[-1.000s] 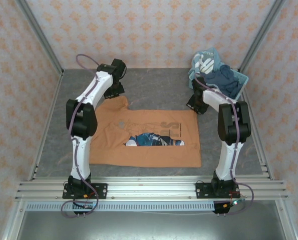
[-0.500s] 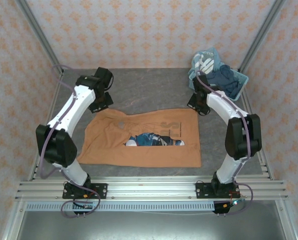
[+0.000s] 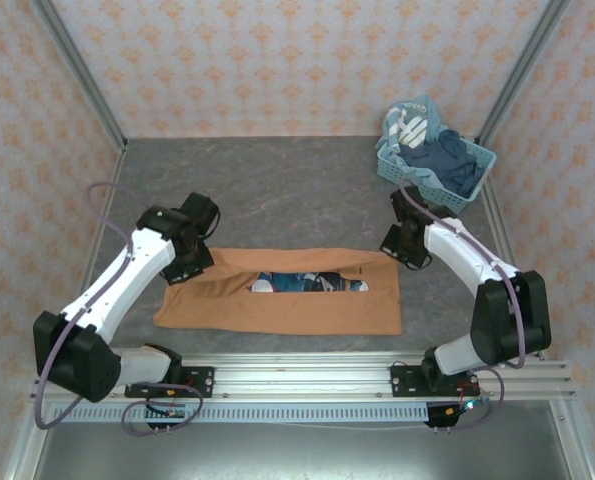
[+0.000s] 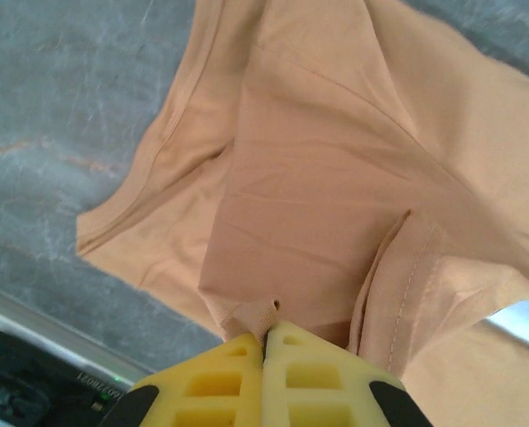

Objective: Fold and stack the t-shirts

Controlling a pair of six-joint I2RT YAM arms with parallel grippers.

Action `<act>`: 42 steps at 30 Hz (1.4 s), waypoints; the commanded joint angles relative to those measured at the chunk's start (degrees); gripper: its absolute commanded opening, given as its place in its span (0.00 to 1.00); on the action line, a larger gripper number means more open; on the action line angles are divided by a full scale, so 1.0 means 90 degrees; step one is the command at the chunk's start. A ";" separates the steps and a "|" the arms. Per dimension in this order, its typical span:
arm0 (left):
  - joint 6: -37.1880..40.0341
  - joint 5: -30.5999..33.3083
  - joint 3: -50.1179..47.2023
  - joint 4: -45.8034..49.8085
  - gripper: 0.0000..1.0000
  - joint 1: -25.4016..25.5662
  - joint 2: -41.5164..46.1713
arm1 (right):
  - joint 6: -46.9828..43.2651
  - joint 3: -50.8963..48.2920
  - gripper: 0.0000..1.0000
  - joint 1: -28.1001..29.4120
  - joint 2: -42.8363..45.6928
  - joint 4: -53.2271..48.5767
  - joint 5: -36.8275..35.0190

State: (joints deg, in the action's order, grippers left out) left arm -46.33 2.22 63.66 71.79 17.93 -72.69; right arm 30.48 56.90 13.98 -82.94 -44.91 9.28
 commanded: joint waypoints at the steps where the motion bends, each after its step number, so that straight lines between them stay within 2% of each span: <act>1: -0.0593 0.0417 -0.0306 0.0455 0.00 0.0117 0.0461 | 0.0096 -0.0334 0.00 0.0029 0.0192 -0.0317 0.0152; 6: -0.0956 0.0156 -0.0883 0.0411 0.00 0.0126 0.0916 | 0.0080 -0.0615 0.00 0.0037 0.0216 -0.0357 0.0135; 12: -0.1239 0.0347 -0.0942 0.0548 0.00 0.0126 0.1204 | 0.0066 -0.0568 0.00 0.0039 0.0371 -0.0656 -0.0165; 23: -0.1361 0.0144 -0.1420 0.0266 0.00 0.0192 0.1078 | 0.0119 -0.1020 0.00 0.0091 0.0363 -0.0687 0.0379; 28: -0.1406 0.0158 -0.1693 0.0100 0.00 0.0244 0.0970 | 0.0215 -0.1176 0.00 0.0097 0.0141 -0.0675 0.0252; 34: -0.1423 0.0014 -0.1964 -0.0138 0.00 0.0265 0.0835 | 0.0268 -0.1041 0.08 0.0092 0.0144 -0.0786 0.0270; 37: -0.1474 -0.0082 -0.1995 -0.0227 0.00 0.0311 0.0815 | 0.0236 -0.0946 0.26 0.0095 0.0228 -0.1003 0.0202; 40: -0.1497 -0.0163 -0.1951 -0.0257 0.00 0.0377 0.0766 | 0.0237 -0.0841 0.38 0.0091 0.0567 -0.1193 -0.0008; 42: -0.1475 -0.0248 -0.1917 -0.0295 0.00 0.0433 0.0711 | 0.0239 -0.0765 0.43 0.0091 0.0775 -0.1202 -0.0046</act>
State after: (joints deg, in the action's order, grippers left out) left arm -58.50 0.40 46.24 69.49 21.08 -65.63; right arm 32.36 47.53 14.61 -79.48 -52.64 11.57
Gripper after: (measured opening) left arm 0.043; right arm 0.421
